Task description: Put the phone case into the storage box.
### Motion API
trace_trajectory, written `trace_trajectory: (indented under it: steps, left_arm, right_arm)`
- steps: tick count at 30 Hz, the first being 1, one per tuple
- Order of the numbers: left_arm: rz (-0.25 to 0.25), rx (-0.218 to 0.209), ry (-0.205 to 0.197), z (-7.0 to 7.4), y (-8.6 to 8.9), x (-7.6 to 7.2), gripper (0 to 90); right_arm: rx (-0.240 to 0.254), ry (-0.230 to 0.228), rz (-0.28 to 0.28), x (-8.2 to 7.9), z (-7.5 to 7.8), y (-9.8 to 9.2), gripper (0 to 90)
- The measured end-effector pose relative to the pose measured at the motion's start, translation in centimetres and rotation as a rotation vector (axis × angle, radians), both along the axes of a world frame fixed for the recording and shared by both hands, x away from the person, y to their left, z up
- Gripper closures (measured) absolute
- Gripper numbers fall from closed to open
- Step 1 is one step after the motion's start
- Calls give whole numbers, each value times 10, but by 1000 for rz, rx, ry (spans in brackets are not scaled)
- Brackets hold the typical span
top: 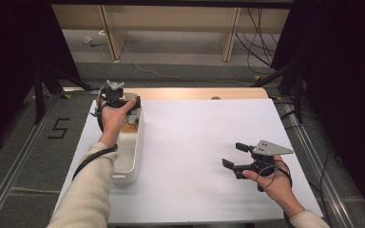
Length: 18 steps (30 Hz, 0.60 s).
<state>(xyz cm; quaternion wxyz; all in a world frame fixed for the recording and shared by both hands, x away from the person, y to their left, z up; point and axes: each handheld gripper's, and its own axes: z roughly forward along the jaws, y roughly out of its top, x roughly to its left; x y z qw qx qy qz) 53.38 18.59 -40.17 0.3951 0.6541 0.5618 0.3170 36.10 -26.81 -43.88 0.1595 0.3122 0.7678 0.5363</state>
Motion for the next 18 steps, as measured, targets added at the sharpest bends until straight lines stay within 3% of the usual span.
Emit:
trace_trajectory:
  steps: [18]
  left_arm:
    - [9, 5, 5, -2, -1, 6, 78]
  right_arm:
    - [1, 0, 1, 0, 0, 0, 163]
